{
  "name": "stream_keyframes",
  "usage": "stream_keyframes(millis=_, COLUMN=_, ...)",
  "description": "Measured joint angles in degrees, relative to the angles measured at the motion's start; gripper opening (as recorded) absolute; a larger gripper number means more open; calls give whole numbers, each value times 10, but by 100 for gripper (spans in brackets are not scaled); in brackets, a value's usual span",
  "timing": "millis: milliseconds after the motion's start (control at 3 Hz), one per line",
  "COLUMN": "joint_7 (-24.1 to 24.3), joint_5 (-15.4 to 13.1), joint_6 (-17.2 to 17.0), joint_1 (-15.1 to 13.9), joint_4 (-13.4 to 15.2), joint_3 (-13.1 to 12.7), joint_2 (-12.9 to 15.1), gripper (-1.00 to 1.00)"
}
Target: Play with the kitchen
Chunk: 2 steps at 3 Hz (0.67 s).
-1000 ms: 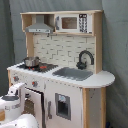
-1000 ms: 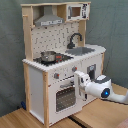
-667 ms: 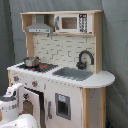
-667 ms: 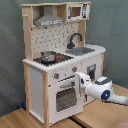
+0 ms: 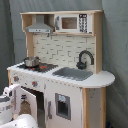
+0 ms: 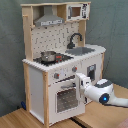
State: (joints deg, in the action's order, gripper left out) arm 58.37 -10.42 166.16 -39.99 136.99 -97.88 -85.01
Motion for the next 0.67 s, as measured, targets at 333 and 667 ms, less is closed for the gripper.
stream_keyframes(millis=333, joint_7=0, joint_5=0, joint_6=-54, joint_1=5, joint_4=-18, joint_3=-3, joint_2=1, gripper=-100)
stream_keyframes(millis=667, joint_7=0, joint_5=0, joint_6=-111, joint_1=16, joint_4=-36, joint_3=-7, joint_2=7, gripper=-100)
